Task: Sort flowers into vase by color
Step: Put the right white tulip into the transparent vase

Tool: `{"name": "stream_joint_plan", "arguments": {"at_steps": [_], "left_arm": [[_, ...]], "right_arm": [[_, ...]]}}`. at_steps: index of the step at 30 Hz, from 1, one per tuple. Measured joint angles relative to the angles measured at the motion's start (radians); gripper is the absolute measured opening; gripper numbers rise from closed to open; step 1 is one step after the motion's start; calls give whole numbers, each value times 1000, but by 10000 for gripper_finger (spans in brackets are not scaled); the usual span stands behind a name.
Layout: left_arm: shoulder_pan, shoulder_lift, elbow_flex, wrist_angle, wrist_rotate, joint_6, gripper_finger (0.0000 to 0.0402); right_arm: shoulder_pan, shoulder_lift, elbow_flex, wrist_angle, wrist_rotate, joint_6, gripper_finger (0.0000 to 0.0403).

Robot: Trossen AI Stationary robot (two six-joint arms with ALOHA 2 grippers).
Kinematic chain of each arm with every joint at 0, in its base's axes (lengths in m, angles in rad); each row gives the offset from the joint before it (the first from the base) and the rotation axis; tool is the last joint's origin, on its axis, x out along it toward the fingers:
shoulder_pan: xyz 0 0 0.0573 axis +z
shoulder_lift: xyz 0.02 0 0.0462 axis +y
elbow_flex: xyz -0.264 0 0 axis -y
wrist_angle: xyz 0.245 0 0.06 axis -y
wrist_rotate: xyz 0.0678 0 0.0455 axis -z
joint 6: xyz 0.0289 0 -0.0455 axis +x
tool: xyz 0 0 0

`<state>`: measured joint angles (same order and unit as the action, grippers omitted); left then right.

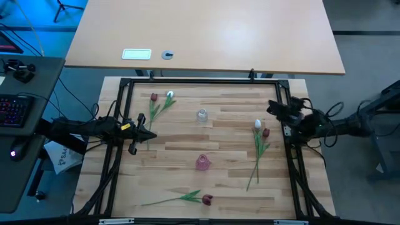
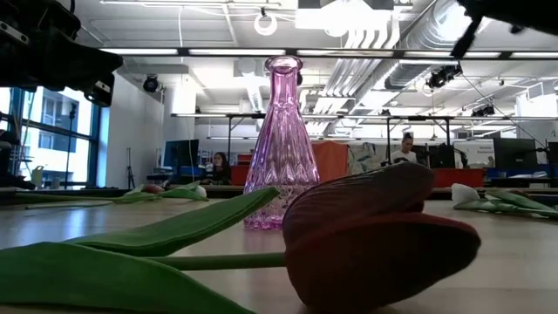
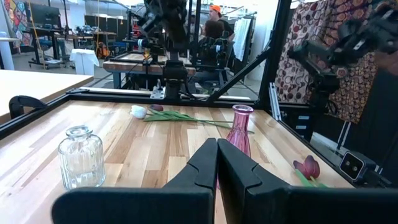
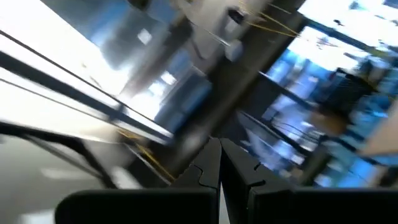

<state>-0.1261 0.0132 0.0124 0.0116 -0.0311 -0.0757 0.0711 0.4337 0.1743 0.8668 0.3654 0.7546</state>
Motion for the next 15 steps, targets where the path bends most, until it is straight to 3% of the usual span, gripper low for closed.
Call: {"name": "stream_joint_plan", "arguments": {"at_steps": [5,10,13,15], "left_arm": [[0,0,0,0,0,0,0],[0,0,0,0,0,0,0],[0,0,0,0,0,0,0],[0,0,0,0,0,0,0]], "right_arm": [[49,379,228,-99,-3,-48,0],[48,662,446,-315,11,-77,0],[20,766,584,-568,-58,34,0],[11,809,680,-849,-117,110,1]]}}
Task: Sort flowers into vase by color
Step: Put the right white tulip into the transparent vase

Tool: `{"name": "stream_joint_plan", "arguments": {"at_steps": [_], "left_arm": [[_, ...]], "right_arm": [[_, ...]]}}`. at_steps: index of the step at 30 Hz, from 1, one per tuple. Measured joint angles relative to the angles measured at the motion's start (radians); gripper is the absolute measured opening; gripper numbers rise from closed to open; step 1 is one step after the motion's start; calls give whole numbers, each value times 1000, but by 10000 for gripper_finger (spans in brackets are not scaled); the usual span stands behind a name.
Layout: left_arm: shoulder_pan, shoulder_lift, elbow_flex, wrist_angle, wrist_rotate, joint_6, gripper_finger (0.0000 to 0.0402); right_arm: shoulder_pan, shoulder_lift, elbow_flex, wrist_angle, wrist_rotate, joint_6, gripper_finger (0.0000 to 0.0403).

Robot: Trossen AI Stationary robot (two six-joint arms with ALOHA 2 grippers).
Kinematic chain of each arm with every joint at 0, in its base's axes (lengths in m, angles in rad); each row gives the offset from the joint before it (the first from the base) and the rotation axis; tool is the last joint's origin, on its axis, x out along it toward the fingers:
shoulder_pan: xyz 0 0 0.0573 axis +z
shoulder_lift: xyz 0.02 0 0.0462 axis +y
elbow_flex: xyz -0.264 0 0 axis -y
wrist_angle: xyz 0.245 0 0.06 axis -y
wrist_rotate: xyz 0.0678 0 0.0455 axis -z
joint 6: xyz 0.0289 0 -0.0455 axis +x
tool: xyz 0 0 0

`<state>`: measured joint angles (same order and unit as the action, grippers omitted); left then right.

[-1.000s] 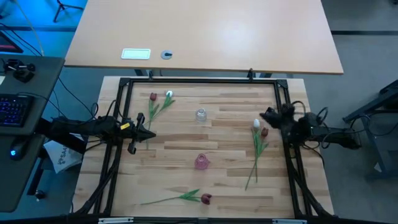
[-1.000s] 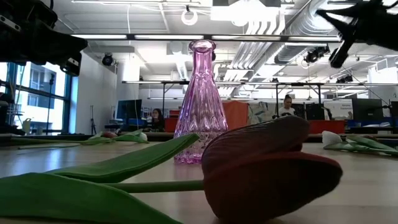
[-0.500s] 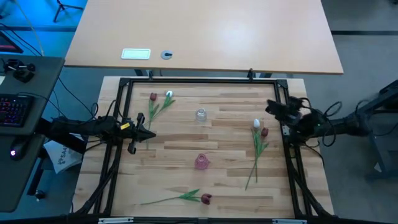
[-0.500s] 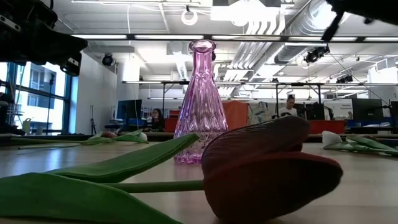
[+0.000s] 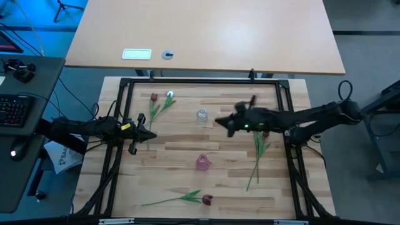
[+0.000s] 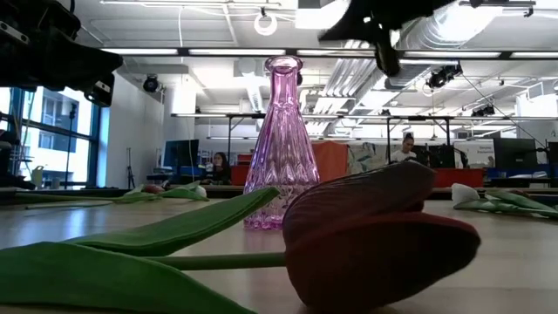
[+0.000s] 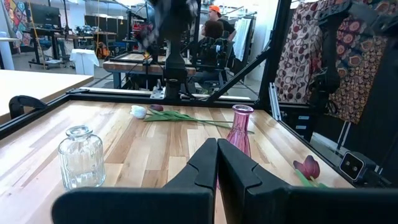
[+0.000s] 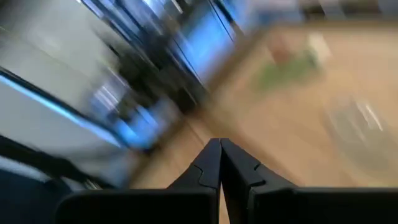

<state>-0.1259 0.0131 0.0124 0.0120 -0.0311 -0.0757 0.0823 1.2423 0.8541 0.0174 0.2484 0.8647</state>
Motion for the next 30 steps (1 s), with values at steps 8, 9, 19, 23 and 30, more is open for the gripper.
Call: {"name": "stream_joint_plan", "arguments": {"at_steps": [8,9,19,23,30], "left_arm": [[0,0,0,0,0,0,0],[0,0,0,0,0,0,0],[0,0,0,0,0,0,0],[0,0,0,0,0,0,0],[0,0,0,0,0,0,0]], "right_arm": [[84,63,140,-914,-102,166,52],[99,53,109,-933,-131,208,63],[97,8,-165,-894,-287,499,154],[61,8,-229,-812,-301,503,157],[20,8,-290,-768,-309,497,154]]}}
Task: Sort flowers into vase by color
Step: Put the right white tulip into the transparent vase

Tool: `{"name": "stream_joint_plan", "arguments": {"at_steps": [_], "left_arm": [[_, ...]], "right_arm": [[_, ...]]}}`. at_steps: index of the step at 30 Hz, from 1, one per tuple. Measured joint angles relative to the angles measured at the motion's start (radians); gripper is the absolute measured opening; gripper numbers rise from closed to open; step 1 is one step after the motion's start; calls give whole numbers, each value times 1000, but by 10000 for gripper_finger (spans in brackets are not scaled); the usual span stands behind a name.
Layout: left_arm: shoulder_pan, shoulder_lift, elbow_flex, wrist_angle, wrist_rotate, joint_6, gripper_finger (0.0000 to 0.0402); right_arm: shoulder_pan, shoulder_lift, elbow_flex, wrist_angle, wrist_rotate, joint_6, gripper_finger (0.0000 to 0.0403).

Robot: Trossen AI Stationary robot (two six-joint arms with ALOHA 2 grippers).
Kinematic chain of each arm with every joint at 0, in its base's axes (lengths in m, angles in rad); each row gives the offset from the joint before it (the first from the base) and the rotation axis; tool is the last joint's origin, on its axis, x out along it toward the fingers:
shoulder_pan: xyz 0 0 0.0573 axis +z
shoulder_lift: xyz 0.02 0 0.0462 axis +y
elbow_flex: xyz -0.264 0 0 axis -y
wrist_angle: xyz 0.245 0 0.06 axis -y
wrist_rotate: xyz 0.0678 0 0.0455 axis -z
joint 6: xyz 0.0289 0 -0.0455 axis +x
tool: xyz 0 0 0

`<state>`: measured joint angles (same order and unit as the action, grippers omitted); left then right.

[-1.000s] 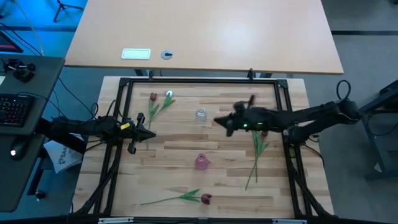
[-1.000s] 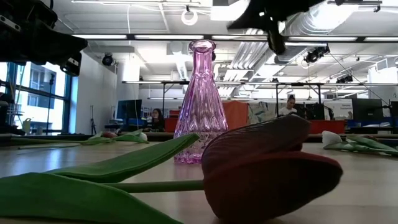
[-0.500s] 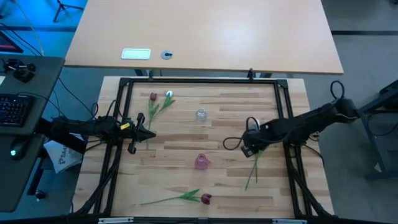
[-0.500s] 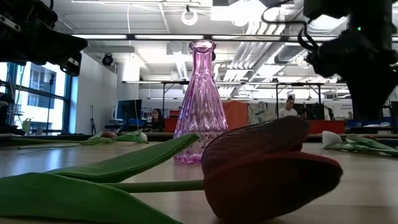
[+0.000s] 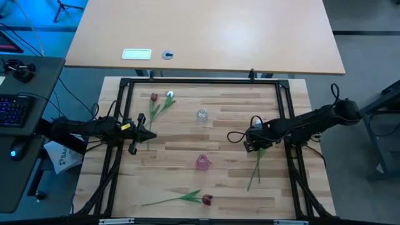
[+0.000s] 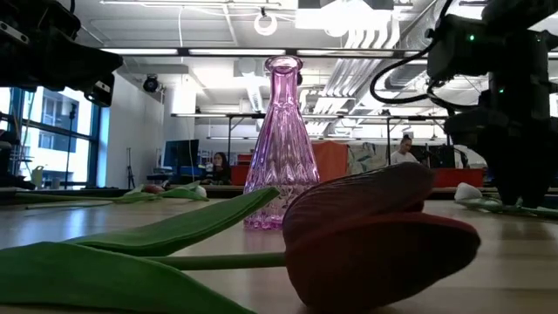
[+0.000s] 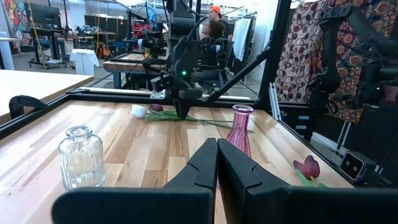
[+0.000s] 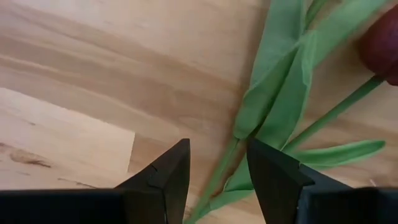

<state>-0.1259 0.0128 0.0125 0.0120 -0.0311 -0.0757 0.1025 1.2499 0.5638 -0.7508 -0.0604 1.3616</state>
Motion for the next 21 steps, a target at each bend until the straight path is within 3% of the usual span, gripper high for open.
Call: {"name": "stream_joint_plan", "arguments": {"at_steps": [7,13,21], "left_arm": [[0,0,0,0,0,0,0],[0,0,0,0,0,0,0],[0,0,0,-1,0,0,0]], "right_arm": [[-18,0,-24,87,5,-5,154],[-18,15,-26,181,-11,-135,154],[-18,15,-26,141,1,35,154]]}}
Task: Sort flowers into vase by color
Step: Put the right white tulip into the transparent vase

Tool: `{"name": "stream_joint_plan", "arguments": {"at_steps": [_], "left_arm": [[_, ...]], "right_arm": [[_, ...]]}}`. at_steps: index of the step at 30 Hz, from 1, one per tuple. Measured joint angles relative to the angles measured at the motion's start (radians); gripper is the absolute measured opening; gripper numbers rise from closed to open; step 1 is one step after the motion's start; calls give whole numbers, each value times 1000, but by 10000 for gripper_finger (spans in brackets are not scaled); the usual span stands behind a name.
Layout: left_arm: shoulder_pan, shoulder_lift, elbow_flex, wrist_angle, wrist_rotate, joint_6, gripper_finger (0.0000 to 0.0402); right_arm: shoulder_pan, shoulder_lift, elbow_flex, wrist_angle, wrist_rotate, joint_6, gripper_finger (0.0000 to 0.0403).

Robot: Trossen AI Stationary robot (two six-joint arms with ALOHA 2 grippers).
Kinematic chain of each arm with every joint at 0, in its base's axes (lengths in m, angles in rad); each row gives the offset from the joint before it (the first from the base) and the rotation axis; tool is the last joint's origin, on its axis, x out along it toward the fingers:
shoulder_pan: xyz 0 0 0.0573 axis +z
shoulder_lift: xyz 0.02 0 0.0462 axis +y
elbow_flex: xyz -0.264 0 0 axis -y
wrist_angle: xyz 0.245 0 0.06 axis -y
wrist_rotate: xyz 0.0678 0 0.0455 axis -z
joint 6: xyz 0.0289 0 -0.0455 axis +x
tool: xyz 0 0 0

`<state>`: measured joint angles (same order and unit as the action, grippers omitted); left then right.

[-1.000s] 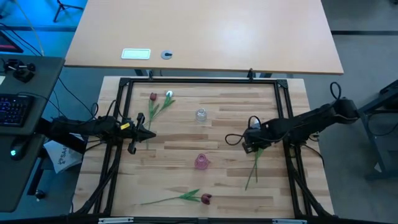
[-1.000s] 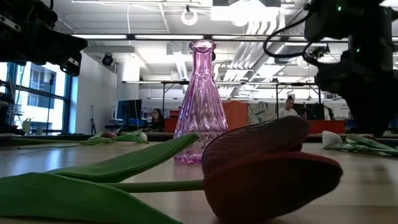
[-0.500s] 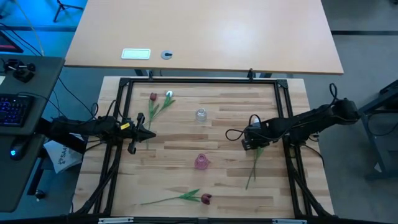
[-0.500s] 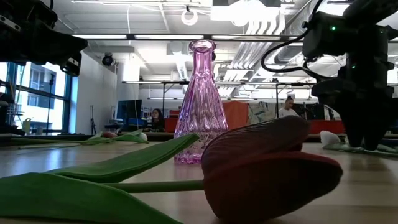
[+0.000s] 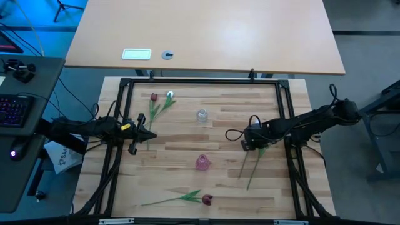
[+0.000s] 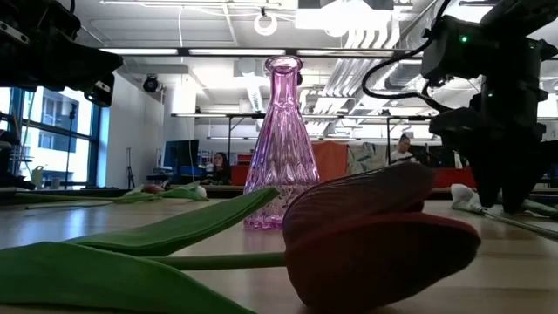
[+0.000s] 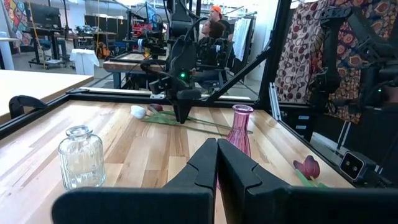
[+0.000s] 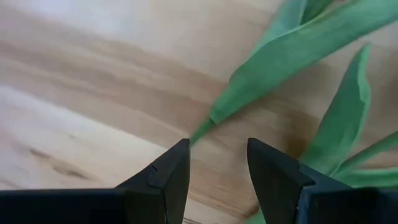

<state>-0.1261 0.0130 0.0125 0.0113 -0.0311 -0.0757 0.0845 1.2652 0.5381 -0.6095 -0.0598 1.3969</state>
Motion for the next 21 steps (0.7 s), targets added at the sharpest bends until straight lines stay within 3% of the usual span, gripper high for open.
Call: {"name": "stream_joint_plan", "arguments": {"at_steps": [7,21], "left_arm": [[0,0,0,0,0,0,0],[0,0,0,0,0,0,0]], "right_arm": [[2,0,0,65,34,202,154],[2,0,1,-1,161,380,153]]}}
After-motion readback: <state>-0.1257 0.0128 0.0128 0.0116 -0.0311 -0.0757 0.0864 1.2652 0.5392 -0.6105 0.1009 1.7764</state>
